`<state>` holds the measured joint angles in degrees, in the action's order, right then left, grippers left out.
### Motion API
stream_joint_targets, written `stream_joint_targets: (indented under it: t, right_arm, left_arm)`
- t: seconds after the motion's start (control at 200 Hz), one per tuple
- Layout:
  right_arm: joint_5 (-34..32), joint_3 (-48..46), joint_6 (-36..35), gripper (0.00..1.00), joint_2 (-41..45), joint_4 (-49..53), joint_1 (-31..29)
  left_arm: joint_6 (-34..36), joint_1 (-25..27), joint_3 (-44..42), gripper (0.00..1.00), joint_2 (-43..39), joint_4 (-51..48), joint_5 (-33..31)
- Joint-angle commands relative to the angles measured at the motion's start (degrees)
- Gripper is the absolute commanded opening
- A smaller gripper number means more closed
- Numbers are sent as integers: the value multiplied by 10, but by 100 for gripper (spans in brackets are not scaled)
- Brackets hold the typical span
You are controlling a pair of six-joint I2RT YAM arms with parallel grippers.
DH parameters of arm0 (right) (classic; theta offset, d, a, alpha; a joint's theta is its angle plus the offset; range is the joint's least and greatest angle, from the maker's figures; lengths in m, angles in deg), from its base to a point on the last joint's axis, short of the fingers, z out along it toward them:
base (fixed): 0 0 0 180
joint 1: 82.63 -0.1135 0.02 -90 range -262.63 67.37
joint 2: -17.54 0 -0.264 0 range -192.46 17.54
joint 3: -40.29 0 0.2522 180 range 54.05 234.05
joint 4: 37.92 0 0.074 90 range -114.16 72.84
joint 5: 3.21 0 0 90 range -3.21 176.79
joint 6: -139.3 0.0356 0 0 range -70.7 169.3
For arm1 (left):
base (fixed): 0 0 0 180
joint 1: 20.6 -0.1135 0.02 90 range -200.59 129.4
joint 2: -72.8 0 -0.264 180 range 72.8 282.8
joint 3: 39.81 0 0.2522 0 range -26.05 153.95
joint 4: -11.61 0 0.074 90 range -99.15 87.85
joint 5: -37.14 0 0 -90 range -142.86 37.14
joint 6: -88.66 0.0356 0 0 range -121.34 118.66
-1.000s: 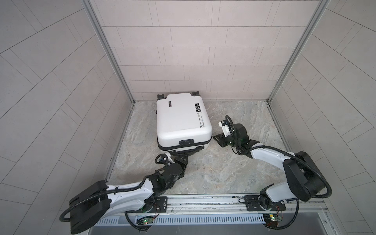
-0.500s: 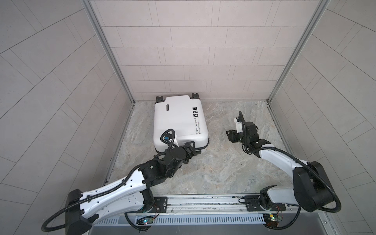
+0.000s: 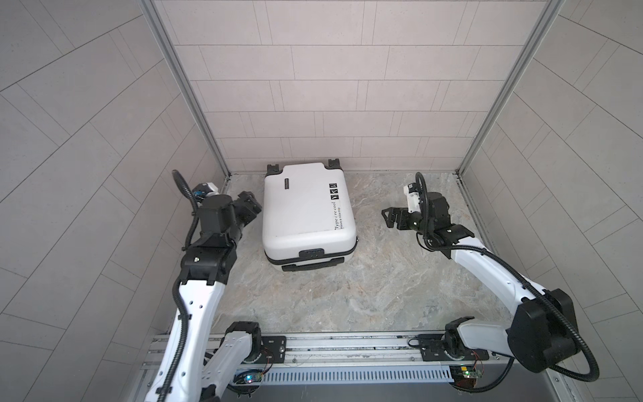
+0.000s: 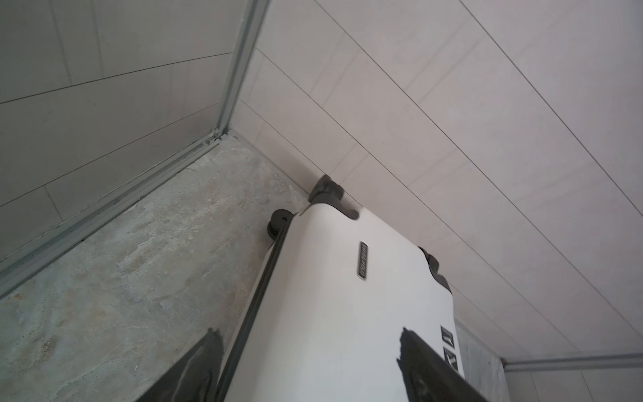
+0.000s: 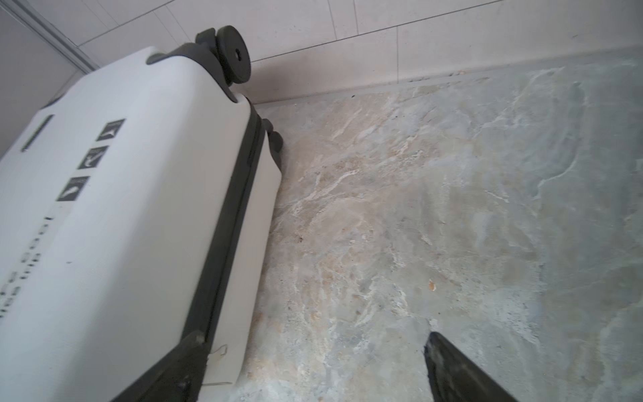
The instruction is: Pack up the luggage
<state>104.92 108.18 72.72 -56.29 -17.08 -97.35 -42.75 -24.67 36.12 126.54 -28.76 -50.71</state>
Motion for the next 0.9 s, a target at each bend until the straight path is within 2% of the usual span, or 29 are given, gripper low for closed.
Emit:
stream_joint_targets:
  t: [0.0,0.09,0.27,0.35,0.545,0.896]
  right_arm:
    - [81,35,36,99,-32,18,1]
    - [103,45,55,99,-50,4,-5]
    - [105,53,70,99,-66,-8,-12]
    - [116,54,77,99,-73,-19,-12]
    - [125,57,90,99,-84,-30,-11]
    - [101,94,66,99,-72,39,16]
  left_arm:
    - [-75,-89,-48,100,47,88,201]
    - [-158,-125,-102,100,99,224,274]
    - [-208,-106,-137,100,188,360,361]
    - [-226,-87,-157,100,192,413,362]
    - [-241,-20,-176,100,211,465,357]
    - [-275,120,-154,100,290,546,299]
